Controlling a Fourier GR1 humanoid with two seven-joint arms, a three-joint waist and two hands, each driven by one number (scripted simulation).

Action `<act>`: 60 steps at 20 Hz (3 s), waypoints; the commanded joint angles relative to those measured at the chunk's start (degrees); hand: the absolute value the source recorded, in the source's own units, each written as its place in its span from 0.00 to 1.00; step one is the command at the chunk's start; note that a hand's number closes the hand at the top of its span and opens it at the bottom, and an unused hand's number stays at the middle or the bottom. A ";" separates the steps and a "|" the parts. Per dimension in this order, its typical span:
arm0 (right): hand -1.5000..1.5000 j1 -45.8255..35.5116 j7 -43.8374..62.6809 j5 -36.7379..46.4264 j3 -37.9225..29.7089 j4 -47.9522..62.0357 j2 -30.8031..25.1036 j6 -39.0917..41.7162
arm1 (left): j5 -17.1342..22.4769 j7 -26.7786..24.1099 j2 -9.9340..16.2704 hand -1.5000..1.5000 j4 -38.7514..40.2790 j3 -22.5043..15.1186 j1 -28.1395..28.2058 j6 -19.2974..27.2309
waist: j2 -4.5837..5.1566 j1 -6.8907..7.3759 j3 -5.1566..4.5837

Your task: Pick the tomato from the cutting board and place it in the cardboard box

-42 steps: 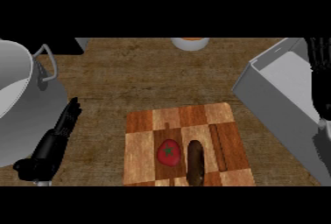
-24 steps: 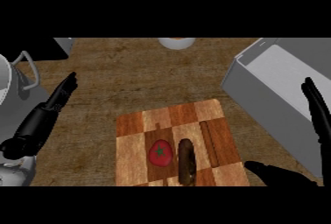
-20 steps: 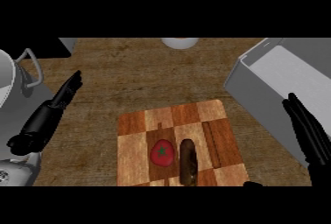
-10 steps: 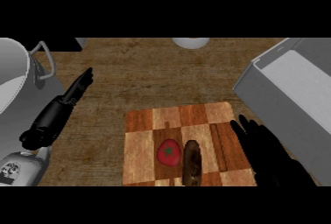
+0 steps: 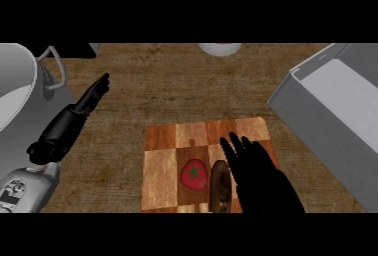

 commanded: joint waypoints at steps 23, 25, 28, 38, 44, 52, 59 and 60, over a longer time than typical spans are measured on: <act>0.00 -10.34 16.86 7.28 -0.51 30.65 24.05 8.78 | -1.08 -1.17 -1.92 0.50 1.27 0.94 0.72 -1.02 | -0.03 -0.70 0.45; 0.00 -9.45 16.86 7.43 -0.34 30.44 24.06 9.85 | -0.60 -4.46 -0.84 0.50 2.66 2.38 2.26 -2.21 | -0.03 -1.03 0.43; 0.00 -10.33 15.61 7.78 -1.30 31.21 24.06 10.11 | -1.49 0.34 -2.24 0.50 1.59 1.70 -1.19 -0.93 | -0.04 -1.47 0.53; 0.00 -8.64 12.85 6.30 1.24 35.73 24.08 3.66 | -1.90 -1.96 -1.78 0.50 2.11 3.48 1.12 -2.81 | 0.15 -1.11 0.53; 0.00 -8.78 13.75 7.94 1.65 39.17 24.08 2.89 | -2.62 -0.05 -3.55 0.50 1.69 2.97 -0.37 -2.07 | 0.19 -1.12 0.53; 0.00 -6.23 9.64 8.01 0.18 39.15 24.08 2.28 | -4.91 -1.85 -5.19 0.50 3.55 3.69 -1.42 -1.81 | 0.24 -1.46 0.55; 1.00 -6.90 1.71 16.41 4.46 41.68 24.11 -0.43 | -4.63 0.42 -5.10 0.50 -0.06 5.24 0.89 -3.96 | 0.12 -1.18 0.58; 1.00 -8.14 3.08 15.19 5.44 42.36 24.12 -0.97 | -3.02 -1.27 -2.57 0.50 2.04 7.87 -0.04 -6.67 | 0.18 -1.02 0.56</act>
